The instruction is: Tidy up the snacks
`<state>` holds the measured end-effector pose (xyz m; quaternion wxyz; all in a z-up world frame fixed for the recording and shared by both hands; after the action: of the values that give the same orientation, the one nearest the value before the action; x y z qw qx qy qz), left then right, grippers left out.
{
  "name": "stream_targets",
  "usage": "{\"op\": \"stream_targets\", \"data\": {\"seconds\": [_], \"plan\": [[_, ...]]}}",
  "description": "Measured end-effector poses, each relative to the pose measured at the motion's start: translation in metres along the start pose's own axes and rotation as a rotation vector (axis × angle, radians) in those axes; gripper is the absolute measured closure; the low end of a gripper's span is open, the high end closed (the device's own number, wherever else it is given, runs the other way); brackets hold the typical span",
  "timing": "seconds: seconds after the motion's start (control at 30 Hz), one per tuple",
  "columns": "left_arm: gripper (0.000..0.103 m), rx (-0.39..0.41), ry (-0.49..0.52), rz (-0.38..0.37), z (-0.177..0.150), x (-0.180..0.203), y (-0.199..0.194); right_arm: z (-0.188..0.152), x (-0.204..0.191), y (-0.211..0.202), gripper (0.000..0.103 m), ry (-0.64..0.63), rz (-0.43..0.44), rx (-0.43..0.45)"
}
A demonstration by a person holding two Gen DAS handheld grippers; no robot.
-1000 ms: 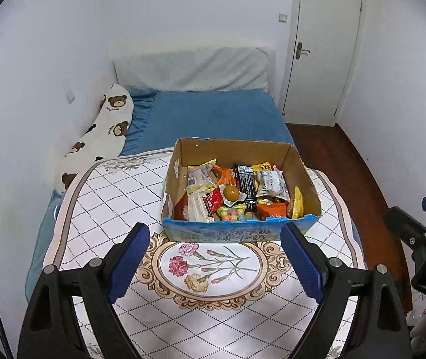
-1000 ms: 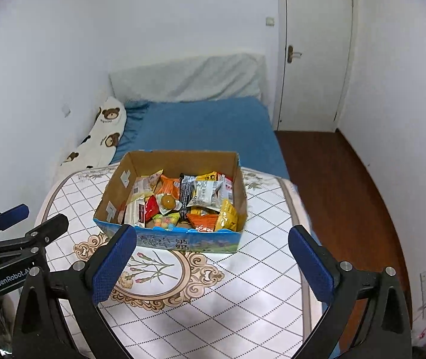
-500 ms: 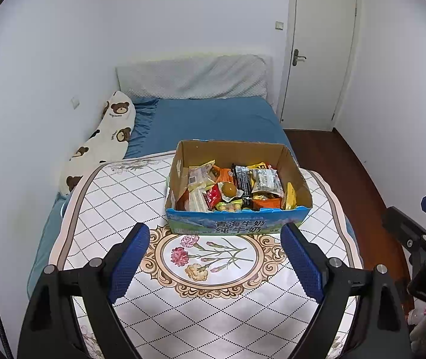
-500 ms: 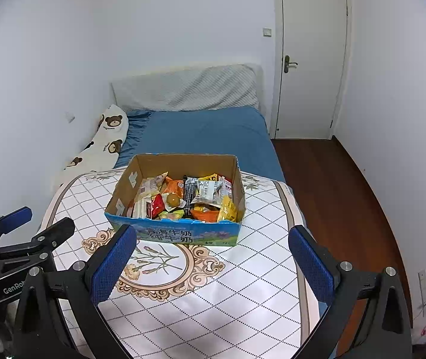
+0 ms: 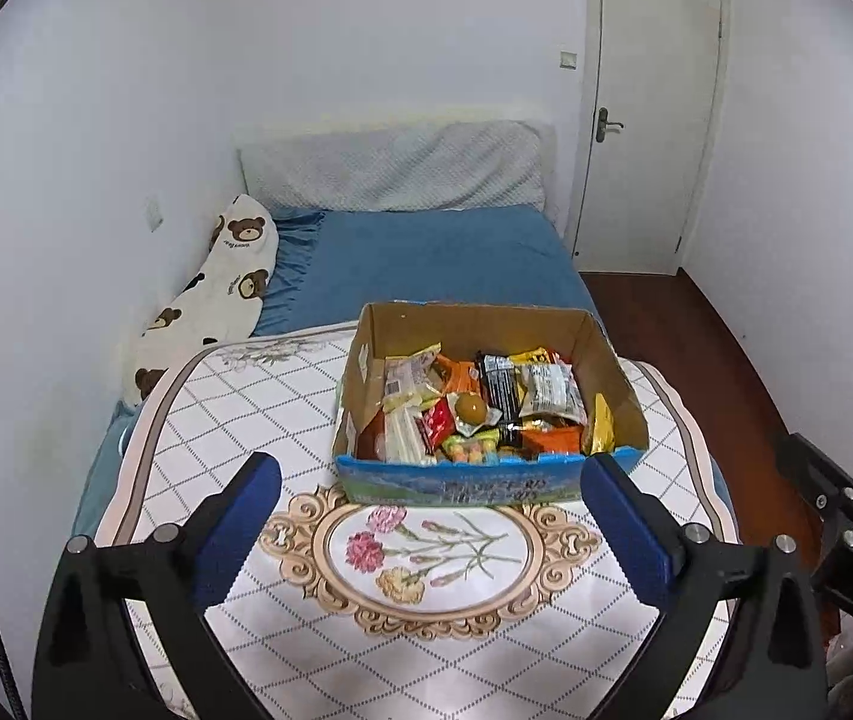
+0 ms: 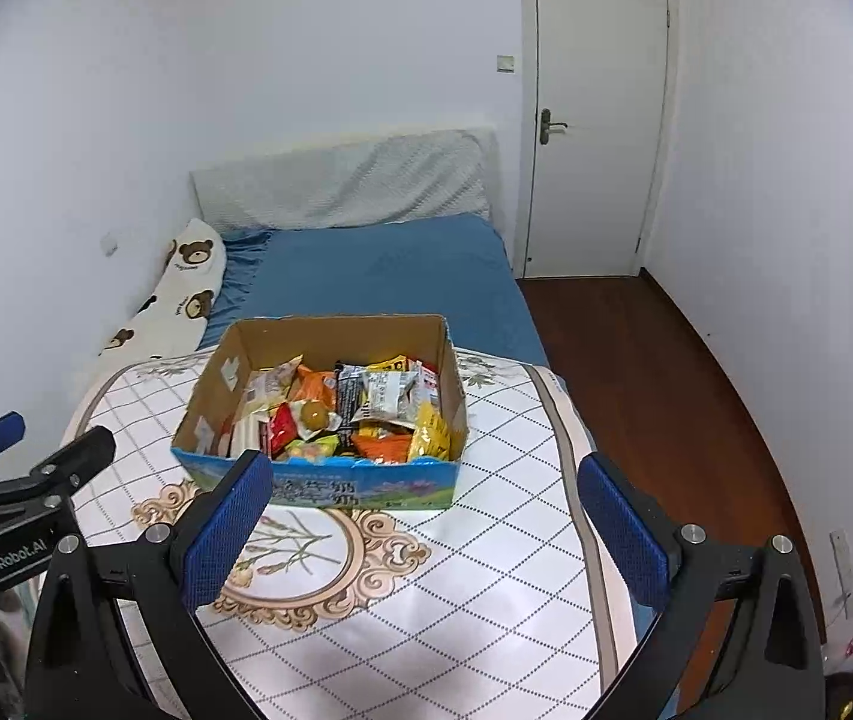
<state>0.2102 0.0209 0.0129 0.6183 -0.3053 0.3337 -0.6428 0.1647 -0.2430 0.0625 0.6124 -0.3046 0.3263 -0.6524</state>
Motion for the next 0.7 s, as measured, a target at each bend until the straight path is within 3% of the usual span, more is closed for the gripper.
{"op": "stream_targets", "data": {"seconds": [0.37,0.7], "plan": [[0.0,-0.05,-0.011,0.033,0.01,-0.003,0.049,0.011,-0.005,0.053,0.0,-0.008,-0.038,-0.023],[0.0,-0.047,-0.021,0.047,0.016,-0.01,0.056,0.016,-0.012,0.064,0.0,-0.019,-0.036,-0.032]]}}
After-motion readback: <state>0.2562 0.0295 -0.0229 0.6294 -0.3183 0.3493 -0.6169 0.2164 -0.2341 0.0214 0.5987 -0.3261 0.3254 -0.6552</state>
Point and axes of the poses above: each gripper's, at about its wrist camera, not at the fingertips, and y roughly the way its jaws point, x to its right, z to its top, the point moved 5 cm from there along y, roughly the way its jaws point, and after that the axes turned 9 degrees about -x, right-handed, at the moved point
